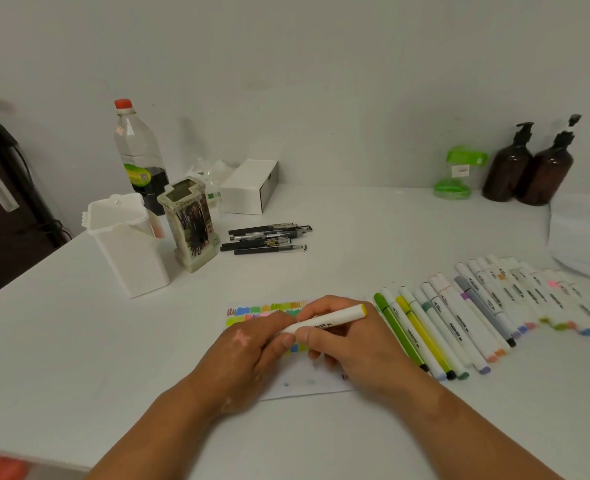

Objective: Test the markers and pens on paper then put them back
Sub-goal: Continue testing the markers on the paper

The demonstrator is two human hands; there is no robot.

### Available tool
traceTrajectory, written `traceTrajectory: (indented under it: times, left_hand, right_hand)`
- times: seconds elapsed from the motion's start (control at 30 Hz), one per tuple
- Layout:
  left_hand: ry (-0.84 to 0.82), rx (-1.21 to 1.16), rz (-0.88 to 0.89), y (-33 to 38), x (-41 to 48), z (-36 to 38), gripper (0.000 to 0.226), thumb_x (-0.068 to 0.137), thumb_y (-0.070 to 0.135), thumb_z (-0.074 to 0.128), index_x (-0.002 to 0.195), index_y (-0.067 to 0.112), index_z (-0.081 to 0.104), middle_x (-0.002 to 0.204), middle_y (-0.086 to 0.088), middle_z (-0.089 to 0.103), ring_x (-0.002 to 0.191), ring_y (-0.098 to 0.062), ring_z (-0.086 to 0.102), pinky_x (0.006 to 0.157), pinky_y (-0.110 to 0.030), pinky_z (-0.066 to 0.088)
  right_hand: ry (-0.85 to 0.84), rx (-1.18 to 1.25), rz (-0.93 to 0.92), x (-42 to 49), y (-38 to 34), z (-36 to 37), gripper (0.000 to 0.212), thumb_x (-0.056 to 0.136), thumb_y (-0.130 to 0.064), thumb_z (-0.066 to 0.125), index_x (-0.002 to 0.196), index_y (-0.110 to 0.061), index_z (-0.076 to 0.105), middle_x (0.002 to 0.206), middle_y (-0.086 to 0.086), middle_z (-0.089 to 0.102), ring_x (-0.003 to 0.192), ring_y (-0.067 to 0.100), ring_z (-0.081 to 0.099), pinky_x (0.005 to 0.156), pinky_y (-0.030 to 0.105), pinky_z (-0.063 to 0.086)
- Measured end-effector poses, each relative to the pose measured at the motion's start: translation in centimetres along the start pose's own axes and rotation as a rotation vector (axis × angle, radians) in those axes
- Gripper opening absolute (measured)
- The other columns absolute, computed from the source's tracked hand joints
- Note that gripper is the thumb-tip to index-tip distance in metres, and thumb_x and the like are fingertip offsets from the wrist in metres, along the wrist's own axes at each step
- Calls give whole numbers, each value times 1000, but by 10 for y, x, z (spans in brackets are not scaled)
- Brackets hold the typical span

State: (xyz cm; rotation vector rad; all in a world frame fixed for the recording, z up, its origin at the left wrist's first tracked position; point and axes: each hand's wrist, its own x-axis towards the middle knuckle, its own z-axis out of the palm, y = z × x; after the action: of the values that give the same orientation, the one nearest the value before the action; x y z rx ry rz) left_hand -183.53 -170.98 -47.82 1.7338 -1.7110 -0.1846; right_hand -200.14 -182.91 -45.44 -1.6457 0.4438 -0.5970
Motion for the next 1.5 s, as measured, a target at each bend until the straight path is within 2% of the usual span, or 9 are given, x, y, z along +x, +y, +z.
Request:
traceTrajectory:
  times: [0.1, 0.2, 0.3, 0.37, 0.47, 0.63, 1.07, 1.23, 1.5]
  left_hand:
    - [10, 15, 26, -1, 1, -1, 35, 103, 52, 37, 114, 33, 64, 87, 15, 63, 74, -7, 56, 68, -26, 48]
    - [49, 41, 34, -1, 1, 0, 32, 99, 54, 45, 120, 36, 62, 88, 26, 61, 74, 3, 53, 67, -9, 39]
    - [60, 105, -97, -2, -1, 1, 63, 79, 78, 54, 133, 46, 46, 98, 38, 54, 87, 13, 50, 71, -2, 36]
    - [7, 178, -153, -5, -2, 3, 79, 68, 89, 53, 134, 48, 46, 108, 31, 54, 95, 10, 47, 76, -4, 34]
    - [-50, 262, -151, -6, -1, 5, 78, 68, 91, 49, 129, 44, 55, 112, 29, 54, 96, 4, 43, 87, -9, 32]
    - [-88, 295, -165, -8, 0, 6, 77, 69, 93, 42, 129, 48, 54, 108, 29, 50, 99, 0, 41, 99, -23, 36]
    - [-109, 293, -184, -7, 1, 6, 79, 68, 95, 39, 129, 48, 54, 106, 31, 47, 99, 0, 42, 98, -24, 38]
    - [-106, 283, -179, -5, 1, 5, 78, 68, 93, 41, 128, 46, 57, 103, 31, 45, 97, 0, 42, 98, -26, 39]
    - [-97, 270, -170, -4, 1, 4, 77, 69, 92, 43, 127, 44, 58, 105, 30, 49, 96, 0, 44, 96, -26, 41]
  right_hand:
    - [-42, 8, -17, -1, 0, 0, 13, 82, -18, 84, 90, -18, 74, 61, 0, 67, 52, 7, 61, 44, 15, 41]
    - [-10, 13, -10, 0, 2, 1, 13, 78, -23, 82, 83, -20, 71, 59, 0, 65, 50, 10, 58, 42, 19, 40]
    - [169, 141, 63, 6, 7, -3, 9, 76, -23, 70, 72, -20, 62, 56, 8, 56, 48, 19, 47, 42, 25, 35]
    - [226, 176, 116, 8, 8, -8, 5, 76, -20, 64, 72, -18, 64, 57, 10, 57, 48, 20, 48, 41, 26, 37]
    - [186, 111, 178, 5, 12, -14, 11, 77, -18, 60, 76, -13, 71, 59, 10, 62, 49, 20, 53, 41, 28, 42]
    - [184, -213, 180, 1, 18, -22, 7, 78, -16, 65, 76, -20, 71, 58, 4, 67, 46, 16, 59, 43, 27, 47]
    - [197, -348, 169, 1, 19, -20, 4, 77, -24, 66, 73, -24, 68, 54, -2, 66, 44, 7, 57, 43, 21, 43]
    - [215, -344, 172, 2, 19, -21, 10, 81, -17, 66, 74, -24, 68, 55, -1, 66, 44, 9, 58, 43, 24, 44]
    - [230, -361, 159, 1, 20, -21, 5, 78, -25, 67, 74, -22, 66, 55, -1, 64, 44, 10, 56, 44, 27, 42]
